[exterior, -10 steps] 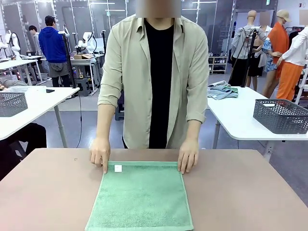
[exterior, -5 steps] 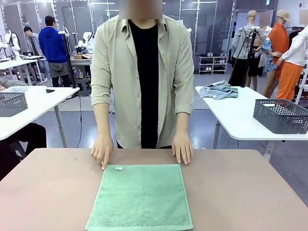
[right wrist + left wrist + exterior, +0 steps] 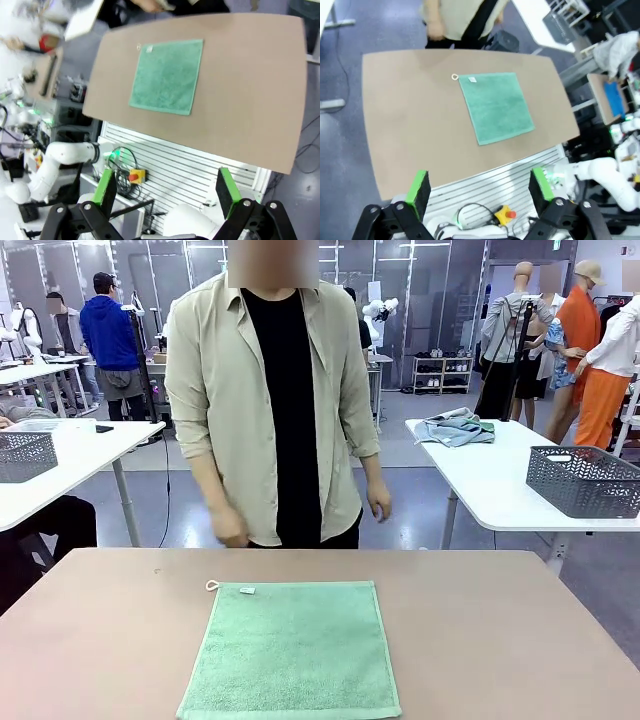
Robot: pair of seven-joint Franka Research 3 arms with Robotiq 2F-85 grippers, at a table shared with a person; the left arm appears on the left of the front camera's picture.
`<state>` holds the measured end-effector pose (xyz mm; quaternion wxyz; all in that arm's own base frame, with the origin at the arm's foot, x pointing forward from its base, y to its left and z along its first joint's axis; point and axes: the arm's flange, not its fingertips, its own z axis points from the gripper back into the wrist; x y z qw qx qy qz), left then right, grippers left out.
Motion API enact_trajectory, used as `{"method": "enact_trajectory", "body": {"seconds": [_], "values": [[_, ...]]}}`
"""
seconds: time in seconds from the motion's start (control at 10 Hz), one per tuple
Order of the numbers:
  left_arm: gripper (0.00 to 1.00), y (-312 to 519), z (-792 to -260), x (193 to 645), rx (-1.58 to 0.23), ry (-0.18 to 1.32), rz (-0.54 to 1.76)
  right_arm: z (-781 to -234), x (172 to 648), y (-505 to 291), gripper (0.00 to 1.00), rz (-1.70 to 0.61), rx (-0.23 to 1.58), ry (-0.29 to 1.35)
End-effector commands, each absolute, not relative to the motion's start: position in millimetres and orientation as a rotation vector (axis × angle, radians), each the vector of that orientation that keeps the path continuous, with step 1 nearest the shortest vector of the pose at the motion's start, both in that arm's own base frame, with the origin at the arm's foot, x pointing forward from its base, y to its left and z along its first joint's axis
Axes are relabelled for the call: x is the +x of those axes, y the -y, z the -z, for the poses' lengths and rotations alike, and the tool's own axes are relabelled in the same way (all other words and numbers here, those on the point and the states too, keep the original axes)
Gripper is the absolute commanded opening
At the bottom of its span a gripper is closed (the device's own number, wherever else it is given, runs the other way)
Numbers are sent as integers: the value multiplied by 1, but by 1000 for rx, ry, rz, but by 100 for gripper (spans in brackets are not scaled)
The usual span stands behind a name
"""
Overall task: Fold the towels and place them in the basket.
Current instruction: When a person lays out a Towel with hook on the table, fold it in half twice.
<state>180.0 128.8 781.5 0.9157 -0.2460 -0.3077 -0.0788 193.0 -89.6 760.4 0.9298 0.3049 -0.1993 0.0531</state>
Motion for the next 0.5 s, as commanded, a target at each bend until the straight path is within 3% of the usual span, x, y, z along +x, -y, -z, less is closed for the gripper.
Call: {"method": "enact_trajectory", "body": {"seconds": [0.0,0.4], "values": [[100,-84,-784,188,-406,676,307,-765,196,42,100,-280,508,452],[100,28,-781,173,-326,735,733,-770,187,-49,100,-695,414,545]]}}
